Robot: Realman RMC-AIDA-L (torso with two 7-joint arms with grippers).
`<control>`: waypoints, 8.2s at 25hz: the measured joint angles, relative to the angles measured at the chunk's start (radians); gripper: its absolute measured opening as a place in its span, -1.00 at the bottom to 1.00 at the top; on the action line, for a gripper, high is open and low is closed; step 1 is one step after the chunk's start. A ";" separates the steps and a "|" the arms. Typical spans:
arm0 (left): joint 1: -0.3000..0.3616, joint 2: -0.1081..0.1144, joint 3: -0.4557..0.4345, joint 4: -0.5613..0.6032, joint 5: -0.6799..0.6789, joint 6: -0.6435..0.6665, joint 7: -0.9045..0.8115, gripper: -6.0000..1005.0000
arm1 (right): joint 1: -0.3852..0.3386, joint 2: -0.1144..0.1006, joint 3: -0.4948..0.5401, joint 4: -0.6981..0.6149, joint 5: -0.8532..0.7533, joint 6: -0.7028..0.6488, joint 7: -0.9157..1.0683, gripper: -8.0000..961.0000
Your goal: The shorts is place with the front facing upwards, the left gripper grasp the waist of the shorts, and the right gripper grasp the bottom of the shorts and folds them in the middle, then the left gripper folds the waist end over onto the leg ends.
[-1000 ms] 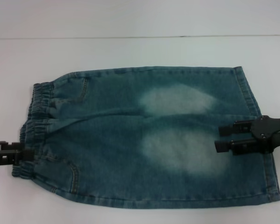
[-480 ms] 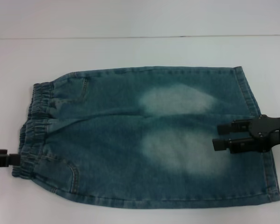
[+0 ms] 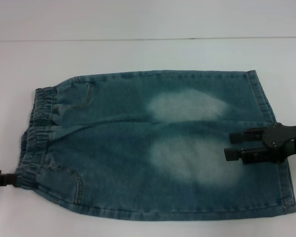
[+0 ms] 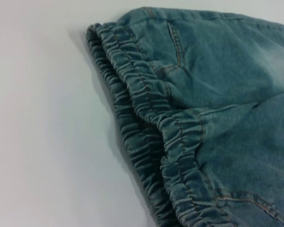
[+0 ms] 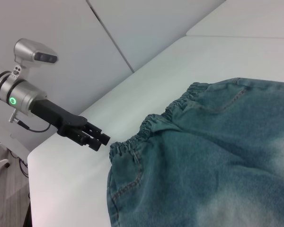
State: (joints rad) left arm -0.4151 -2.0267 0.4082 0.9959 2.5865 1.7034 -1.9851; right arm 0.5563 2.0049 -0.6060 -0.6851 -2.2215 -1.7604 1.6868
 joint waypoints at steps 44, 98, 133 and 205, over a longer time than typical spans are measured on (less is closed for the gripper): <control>-0.040 -0.050 0.080 0.024 -0.007 -0.004 -0.012 -0.94 | 0.009 -0.023 0.007 0.025 0.002 0.013 0.035 0.58; -0.151 -0.019 0.000 -0.051 -0.045 -0.010 -0.027 -0.95 | 0.185 -0.031 -0.105 -0.023 -0.617 -0.042 0.209 0.46; -0.193 0.017 -0.016 -0.044 -0.046 -0.088 -0.183 -0.95 | 0.133 -0.097 0.109 0.023 -0.307 0.121 0.200 -0.87; -0.080 -0.014 0.016 -0.004 -0.329 -0.180 -0.101 0.83 | 0.026 -0.037 0.003 0.117 0.327 0.062 -0.134 0.99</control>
State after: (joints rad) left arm -0.4950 -2.0407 0.4240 0.9915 2.2579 1.5238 -2.0857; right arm 0.5824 1.9674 -0.6029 -0.5681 -1.8942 -1.6981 1.5525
